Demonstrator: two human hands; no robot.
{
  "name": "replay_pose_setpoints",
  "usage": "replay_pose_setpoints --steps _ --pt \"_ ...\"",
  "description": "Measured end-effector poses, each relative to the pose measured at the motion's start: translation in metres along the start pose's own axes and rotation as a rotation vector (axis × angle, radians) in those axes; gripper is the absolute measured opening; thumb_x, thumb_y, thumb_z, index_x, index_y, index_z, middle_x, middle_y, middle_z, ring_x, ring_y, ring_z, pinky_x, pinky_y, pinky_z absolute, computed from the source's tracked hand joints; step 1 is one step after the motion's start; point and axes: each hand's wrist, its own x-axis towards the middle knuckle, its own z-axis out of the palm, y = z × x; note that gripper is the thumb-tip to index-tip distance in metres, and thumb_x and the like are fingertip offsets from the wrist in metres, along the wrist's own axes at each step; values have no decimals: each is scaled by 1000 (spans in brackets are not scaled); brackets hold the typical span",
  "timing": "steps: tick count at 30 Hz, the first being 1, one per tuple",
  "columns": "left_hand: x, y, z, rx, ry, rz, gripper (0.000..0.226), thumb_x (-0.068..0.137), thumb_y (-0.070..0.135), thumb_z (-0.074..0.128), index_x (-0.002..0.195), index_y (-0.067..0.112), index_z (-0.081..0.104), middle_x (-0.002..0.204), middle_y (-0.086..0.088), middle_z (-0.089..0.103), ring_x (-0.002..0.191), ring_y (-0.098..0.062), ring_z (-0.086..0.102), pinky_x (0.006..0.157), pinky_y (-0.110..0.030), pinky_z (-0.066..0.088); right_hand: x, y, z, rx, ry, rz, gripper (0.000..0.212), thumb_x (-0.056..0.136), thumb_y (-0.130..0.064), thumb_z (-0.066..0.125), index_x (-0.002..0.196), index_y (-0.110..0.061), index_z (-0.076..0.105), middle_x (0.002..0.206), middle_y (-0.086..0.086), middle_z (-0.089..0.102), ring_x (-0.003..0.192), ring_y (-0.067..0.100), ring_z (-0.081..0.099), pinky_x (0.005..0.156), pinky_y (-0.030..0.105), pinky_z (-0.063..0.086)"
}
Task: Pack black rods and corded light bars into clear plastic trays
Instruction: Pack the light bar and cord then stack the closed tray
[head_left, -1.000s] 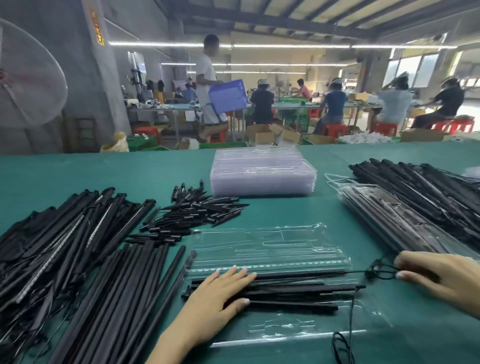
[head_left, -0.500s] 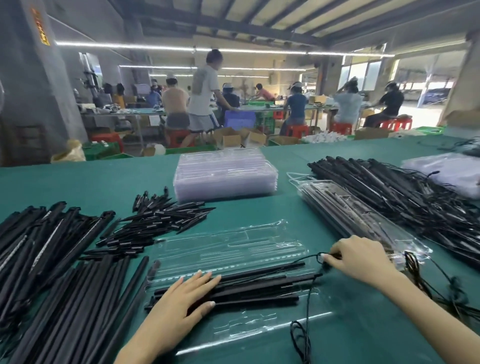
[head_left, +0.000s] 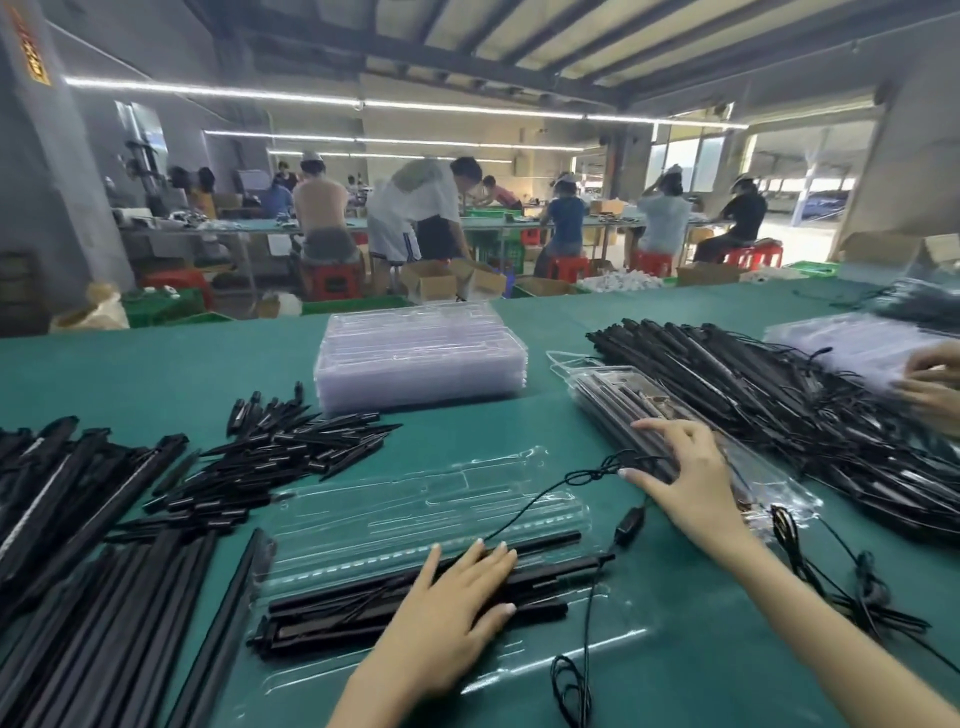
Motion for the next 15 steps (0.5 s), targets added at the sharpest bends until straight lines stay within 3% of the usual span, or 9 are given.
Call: replay_pose_setpoints --steps 2,3,5,6,9,11,13,15 --pt "0 -3 3 17 2 -9 53 101 51 19 148 43 -3 147 34 -9 138 9 -18 113 -28 -20 -11 7 2 -210 168 -295 34 68 -5 83 94 -11 62 97 9 52 92 19 48 86 28 39" --pt "0 -4 4 22 -1 -10 53 101 51 18 148 44 -3 147 34 -9 137 10 -19 113 -27 -20 -19 13 3 -351 145 -518 30 70 2 79 88 -12 59 89 7 55 84 20 50 78 28 39" --pt "0 -4 4 25 5 -11 52 100 51 17 148 44 -4 148 34 -9 135 11 -21 113 -27 -20 -31 24 4 -570 -112 -854 30 73 7 64 92 -15 57 85 3 60 74 22 58 71 30 41" --pt "0 -4 4 27 6 -12 52 101 51 17 148 45 -4 148 33 -9 135 11 -21 114 -27 -19 -34 27 5 -637 -228 -873 38 70 5 63 102 -16 62 93 2 65 78 21 63 72 30 46" --pt "-2 -3 4 26 12 -20 52 101 51 17 148 45 -4 149 32 -8 137 10 -18 115 -30 -18 -37 28 9 -733 -382 -600 67 67 -1 71 130 -19 59 124 -5 64 100 17 64 78 30 54" --pt "-3 -3 3 19 11 -24 51 101 51 17 148 45 -2 151 32 -7 138 10 -17 115 -29 -18 -34 24 6 -753 -417 -586 55 64 -8 78 116 -24 69 112 -6 69 90 15 67 70 28 54" --pt "-3 -3 3 15 18 -29 52 100 52 17 148 45 -2 152 32 -5 137 11 -18 115 -29 -18 -27 17 -4 -760 -361 -613 47 45 -7 88 87 -24 76 83 -4 73 65 14 68 50 25 53" --pt "-3 -3 3 19 28 -37 52 100 52 17 148 44 -2 152 31 -4 136 11 -19 115 -29 -18 -23 12 -16 -722 -311 -570 42 43 -4 86 78 -22 73 78 -5 68 57 11 64 37 23 46"
